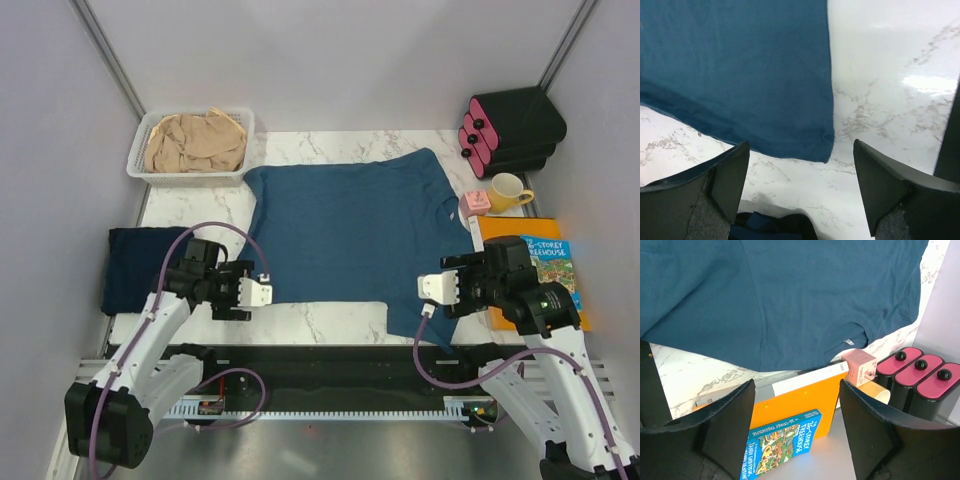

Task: Fold and stack the t-shirts
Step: Flatten out the tshirt

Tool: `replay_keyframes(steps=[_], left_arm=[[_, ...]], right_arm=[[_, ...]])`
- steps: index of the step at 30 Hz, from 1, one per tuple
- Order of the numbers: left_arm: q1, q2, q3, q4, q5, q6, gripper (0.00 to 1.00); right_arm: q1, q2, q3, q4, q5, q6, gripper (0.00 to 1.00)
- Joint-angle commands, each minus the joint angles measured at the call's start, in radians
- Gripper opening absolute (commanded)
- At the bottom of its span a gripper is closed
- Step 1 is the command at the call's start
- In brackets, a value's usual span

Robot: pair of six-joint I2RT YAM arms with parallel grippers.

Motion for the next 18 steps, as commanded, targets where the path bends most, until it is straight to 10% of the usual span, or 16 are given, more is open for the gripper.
replay_keyframes(steps=[1, 5, 9, 12, 18], left_arm=[[0.0, 0.003, 0.113, -0.155, 0.037, 0.097, 0.9], [0.008, 0.052, 0.149, 0.077, 0.016, 0.013, 0.6], [0.008, 0.249, 0.202, 0.397, -0.049, -0.165, 0.28], [0.006, 0.473, 0.345, 0.463, -0.127, -0.271, 0.02], [0.01, 0.742, 0.602, 0.561, -0.197, -0.434, 0.02]], right_arm=[[0.001, 0.011, 0.002, -0.001, 0.006, -0.022, 0.76], [0.001, 0.078, -0.019, 0.241, 0.043, 0.162, 0.61], [0.003, 0.263, -0.015, 0.525, 0.089, 0.387, 0.02], [0.0, 0.463, 0.075, 0.662, 0.141, 0.567, 0.0], [-0.026, 0.793, 0.276, 0.697, 0.084, 0.716, 0.0]])
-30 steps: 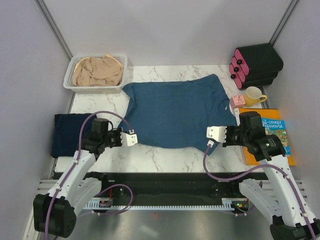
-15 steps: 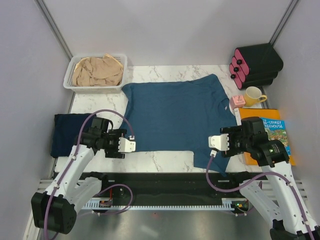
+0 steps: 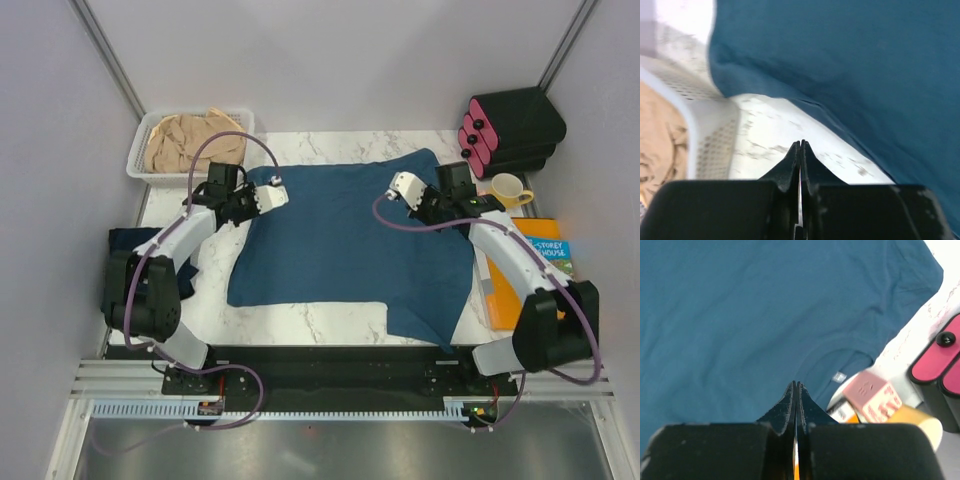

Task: Fold and stack the t-shirts
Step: Flatten out the tshirt

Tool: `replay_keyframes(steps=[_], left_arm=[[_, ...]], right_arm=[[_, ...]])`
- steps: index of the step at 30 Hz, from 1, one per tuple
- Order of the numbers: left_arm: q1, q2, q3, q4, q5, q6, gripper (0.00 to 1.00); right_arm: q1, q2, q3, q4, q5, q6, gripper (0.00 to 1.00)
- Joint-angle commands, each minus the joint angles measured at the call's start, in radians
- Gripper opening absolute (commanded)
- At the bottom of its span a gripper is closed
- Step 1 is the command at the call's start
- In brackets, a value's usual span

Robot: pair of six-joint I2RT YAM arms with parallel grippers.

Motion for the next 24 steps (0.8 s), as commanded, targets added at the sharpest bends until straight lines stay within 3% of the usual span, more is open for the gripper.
replay_keyframes(steps=[1, 5, 10, 24], left_arm=[[0.005, 0.124, 0.172, 0.157, -0.075, -0.171, 0.02], [0.005, 0.246, 0.3, 0.175, -0.116, -0.191, 0.02], [0.0, 0.332, 0.41, 0.18, -0.113, -0.204, 0.02], [-0.041, 0.531, 0.504, 0.184, -0.174, -0.104, 0.02]], right_arm=[[-0.023, 0.146, 0.132, 0.169, -0.029, 0.217, 0.0], [-0.026, 0.241, 0.149, 0.241, -0.032, 0.252, 0.0], [-0.043, 0.443, 0.298, 0.159, 0.003, 0.334, 0.0], [-0.055, 0.66, 0.485, 0.208, 0.046, 0.38, 0.0]])
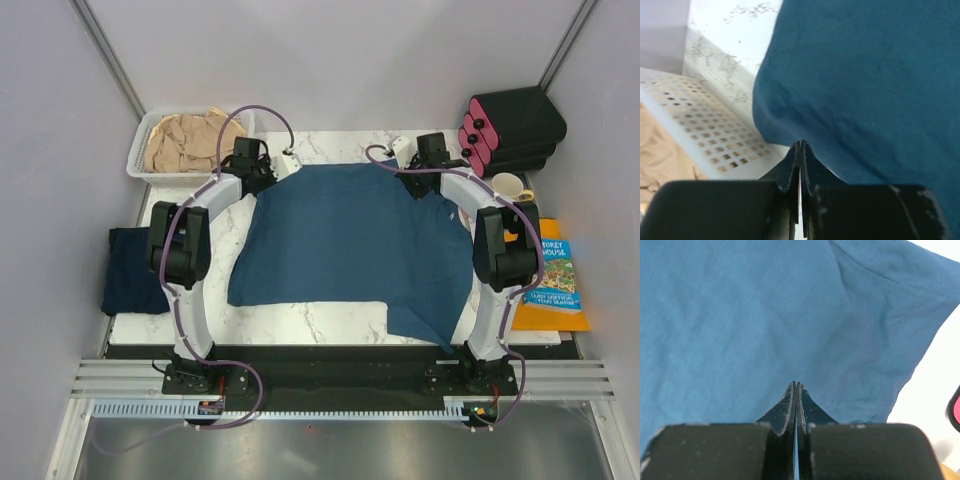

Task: Fold and stack the t-shirts
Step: Flatten out the tshirt

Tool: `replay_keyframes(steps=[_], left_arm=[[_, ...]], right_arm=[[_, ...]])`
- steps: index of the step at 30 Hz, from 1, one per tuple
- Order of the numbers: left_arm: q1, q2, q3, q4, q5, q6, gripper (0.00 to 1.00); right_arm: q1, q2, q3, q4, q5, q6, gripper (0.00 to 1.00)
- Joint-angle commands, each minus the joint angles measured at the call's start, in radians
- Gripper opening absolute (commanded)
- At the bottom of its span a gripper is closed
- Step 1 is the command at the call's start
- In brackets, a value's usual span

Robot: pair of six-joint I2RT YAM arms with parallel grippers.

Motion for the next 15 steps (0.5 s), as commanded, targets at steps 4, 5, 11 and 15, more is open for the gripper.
replay_keyframes(steps=[4, 5, 11, 15], left_arm=[[-0.021, 0.129, 0.135, 0.025, -0.099, 0.071, 0.02], [-0.022, 0.138, 0.147, 0.028, -0.11, 0.076, 0.02], [-0.022, 0.172, 0.198, 0.057, -0.151, 0.12, 0.02], [-0.029, 0.195, 0.248, 0.058, -0.18, 0.174, 0.02]], right_arm=[[-0.008, 0.064, 0.064, 0.041, 0.01, 0.043, 0.0], [-0.008, 0.073, 0.067, 0.043, 0.01, 0.048, 0.0], [-0.018, 0.104, 0.063, 0.067, 0.0, 0.069, 0.0], [-0.018, 0.122, 0.066, 0.072, -0.014, 0.075, 0.0]])
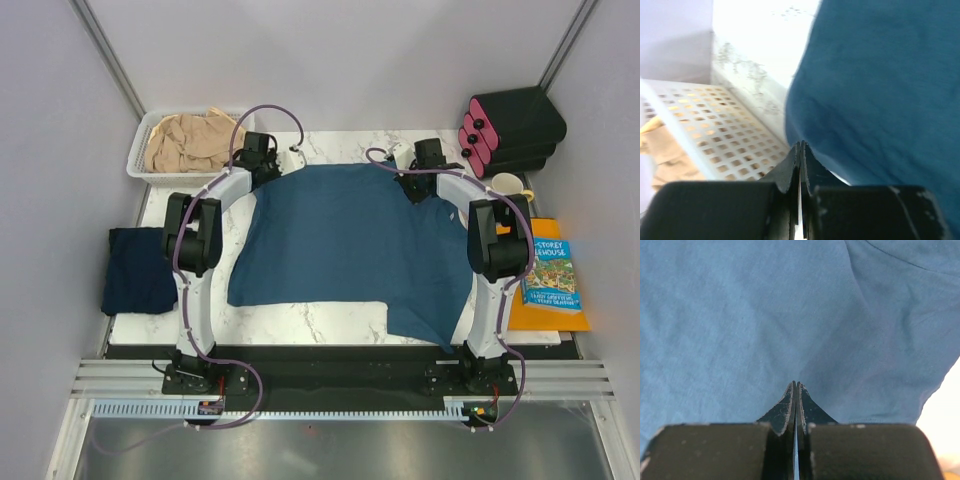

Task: Fold and stack the t-shirts
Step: Flatten out the tshirt

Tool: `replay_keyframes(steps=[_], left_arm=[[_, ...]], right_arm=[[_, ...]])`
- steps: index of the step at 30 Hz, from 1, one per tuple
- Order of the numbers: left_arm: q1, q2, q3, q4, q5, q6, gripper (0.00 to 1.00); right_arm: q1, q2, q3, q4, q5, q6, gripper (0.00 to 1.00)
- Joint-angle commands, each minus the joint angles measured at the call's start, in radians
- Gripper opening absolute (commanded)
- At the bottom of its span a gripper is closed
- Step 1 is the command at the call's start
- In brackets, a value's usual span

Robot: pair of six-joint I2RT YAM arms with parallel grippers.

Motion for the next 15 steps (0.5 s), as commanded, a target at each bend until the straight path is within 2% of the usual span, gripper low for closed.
replay_keyframes(steps=[1, 9, 15], left_arm=[[-0.007, 0.018, 0.084, 0.048, -0.056, 0.095, 0.02], [-0.009, 0.046, 0.077, 0.013, -0.093, 0.208, 0.02], [-0.013, 0.062, 0.078, -0.011, -0.093, 0.237, 0.02]], right_arm=[[-0.004, 0.024, 0.039, 0.04, -0.02, 0.032, 0.0], [-0.006, 0.056, 0.065, 0.042, -0.006, 0.046, 0.0], [-0.006, 0.045, 0.047, 0.032, 0.023, 0.069, 0.0]])
